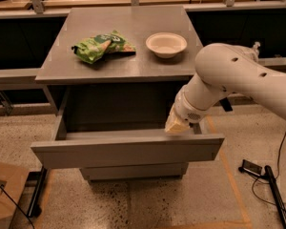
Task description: Close top drawer
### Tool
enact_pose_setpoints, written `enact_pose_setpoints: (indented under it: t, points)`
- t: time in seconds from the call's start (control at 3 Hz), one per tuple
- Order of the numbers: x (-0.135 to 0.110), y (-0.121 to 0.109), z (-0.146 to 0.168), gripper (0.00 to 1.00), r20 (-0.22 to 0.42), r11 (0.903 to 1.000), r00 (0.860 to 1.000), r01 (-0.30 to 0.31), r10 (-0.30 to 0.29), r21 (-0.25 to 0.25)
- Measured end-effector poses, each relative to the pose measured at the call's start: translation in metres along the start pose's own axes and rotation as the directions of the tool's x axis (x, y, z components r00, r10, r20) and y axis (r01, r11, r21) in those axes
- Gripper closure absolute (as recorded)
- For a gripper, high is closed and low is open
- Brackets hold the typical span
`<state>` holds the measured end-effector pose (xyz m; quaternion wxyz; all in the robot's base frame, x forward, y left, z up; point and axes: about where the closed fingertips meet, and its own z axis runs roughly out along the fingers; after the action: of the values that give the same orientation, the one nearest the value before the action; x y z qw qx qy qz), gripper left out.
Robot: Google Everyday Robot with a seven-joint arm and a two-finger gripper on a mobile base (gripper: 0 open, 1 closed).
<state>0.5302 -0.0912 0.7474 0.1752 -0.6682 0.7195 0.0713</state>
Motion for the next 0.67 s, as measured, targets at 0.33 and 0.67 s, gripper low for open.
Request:
enact_pose_setpoints:
  t: [0.33, 0.67]
  points:
    - [0.002, 0.002, -0.004, 1.0, 0.003, 0.9997, 1.0, 0.003, -0.003, -0.026]
    - [0.013, 0.014, -0.01, 1.0, 0.02, 0.9981, 1.0, -0.02, 0.021, -0.059]
